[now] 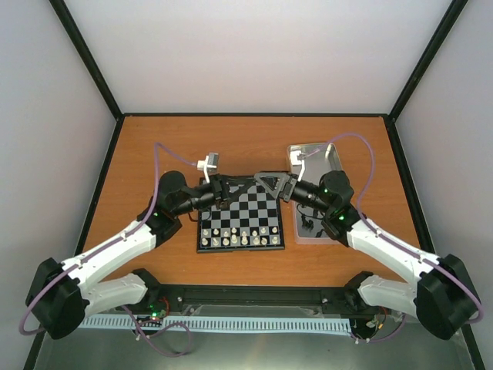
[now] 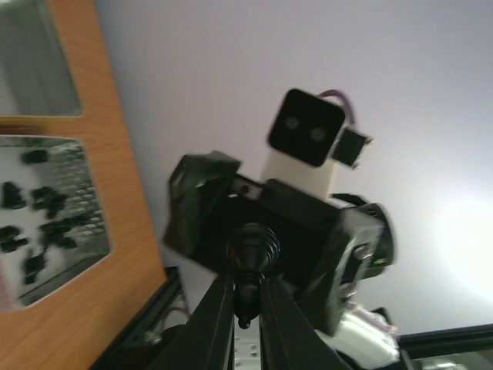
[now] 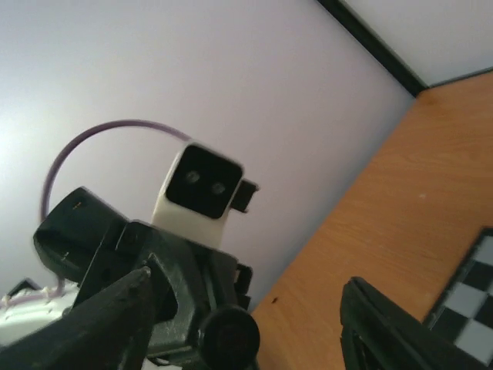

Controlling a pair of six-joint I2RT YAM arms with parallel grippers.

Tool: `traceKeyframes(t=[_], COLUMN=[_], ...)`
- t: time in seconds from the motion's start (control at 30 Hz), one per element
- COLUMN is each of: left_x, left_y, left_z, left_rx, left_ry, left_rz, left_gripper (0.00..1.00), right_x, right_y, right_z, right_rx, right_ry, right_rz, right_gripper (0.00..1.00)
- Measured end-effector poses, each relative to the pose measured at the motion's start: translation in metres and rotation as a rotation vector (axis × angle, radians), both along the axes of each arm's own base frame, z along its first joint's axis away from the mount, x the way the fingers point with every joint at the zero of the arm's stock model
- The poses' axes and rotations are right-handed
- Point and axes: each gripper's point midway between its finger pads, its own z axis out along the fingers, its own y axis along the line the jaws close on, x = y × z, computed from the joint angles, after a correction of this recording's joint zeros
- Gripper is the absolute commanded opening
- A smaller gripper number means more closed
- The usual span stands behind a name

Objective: Set up the chess pieces on the board
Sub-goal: Place the chess piece on the chessboard.

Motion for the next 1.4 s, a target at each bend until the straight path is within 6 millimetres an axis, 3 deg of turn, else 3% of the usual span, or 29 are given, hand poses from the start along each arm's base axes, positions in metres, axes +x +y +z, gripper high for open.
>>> traceKeyframes(t=[0.13, 0.27, 0.37, 0.5, 0.67, 0.77, 1.07, 1.4], left_x=[0.003, 0.017, 0.029, 0.044, 0.063, 0.078, 0.121, 0.152], left_y=[0.009, 0.028, 0.046, 0.065, 0.081, 0.082, 0.079, 0.078], left_z=[-0.021, -0.06, -0.092, -0.129, -0.171, -0.178, -0.176, -0.206], left_rx=[0.126, 0.357, 0.589, 0.877, 1.134, 1.215, 1.338, 1.449], left_ry=[0.017, 0.055, 0.084, 0.102, 0.134, 0.127, 0.055, 0.079], left_rz=[0.023, 0.066, 0.1, 0.085, 0.028, 0.009, -0.003, -0.044], left_gripper=[0.01, 0.01, 0.01, 0.01, 0.01, 0.01, 0.01, 0.02], right_x=[0.009, 0.031, 0.042, 0.036, 0.029, 0.028, 0.023, 0.023], right_y=[-0.018, -0.044, -0.063, -0.084, -0.1, -0.103, -0.107, -0.107], right_z=[-0.001, 0.003, -0.009, -0.034, -0.046, -0.05, -0.074, -0.076], right_rx=[-0.065, -0.165, -0.253, -0.345, -0.39, -0.411, -0.463, -0.463], right_ry=[0.01, 0.041, 0.079, 0.122, 0.138, 0.144, 0.184, 0.195], right_rz=[-0.139, -0.343, -0.46, -0.537, -0.582, -0.592, -0.588, -0.586], right_gripper=[0.77, 0.77, 0.77, 0.77, 0.77, 0.77, 0.77, 0.77])
